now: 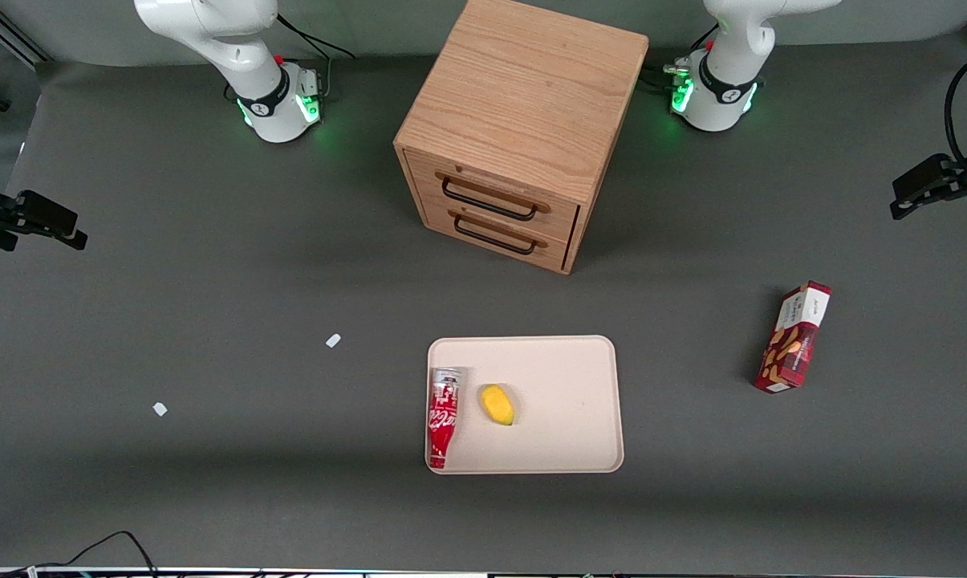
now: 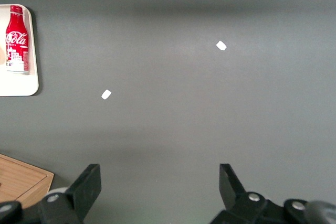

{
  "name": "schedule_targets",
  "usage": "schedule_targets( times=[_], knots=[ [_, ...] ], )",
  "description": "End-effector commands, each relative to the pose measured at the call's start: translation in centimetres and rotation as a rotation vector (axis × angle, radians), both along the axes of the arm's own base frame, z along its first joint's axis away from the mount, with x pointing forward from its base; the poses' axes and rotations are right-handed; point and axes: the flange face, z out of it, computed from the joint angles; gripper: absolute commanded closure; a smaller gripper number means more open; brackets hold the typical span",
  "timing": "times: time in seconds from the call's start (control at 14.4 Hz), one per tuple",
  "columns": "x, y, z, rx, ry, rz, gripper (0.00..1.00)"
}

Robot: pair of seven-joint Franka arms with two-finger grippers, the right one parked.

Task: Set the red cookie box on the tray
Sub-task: 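Reach the left gripper down to the red plaid cookie box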

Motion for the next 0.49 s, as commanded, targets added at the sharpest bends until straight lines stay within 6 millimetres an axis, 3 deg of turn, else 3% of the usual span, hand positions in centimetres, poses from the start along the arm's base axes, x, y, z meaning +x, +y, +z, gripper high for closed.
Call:
schedule_targets(
  times=[0.0,0.21,0.42],
  knots=[
    [0.0,-0.1,0.1,0.005,-0.010,0.012,0.00],
    [0.6,0.1,-0.7,0.008,0.001,0.009,0.00],
    [2.3,0.6,-3.3,0.013,0.020,-0.010,0.00]
  ],
)
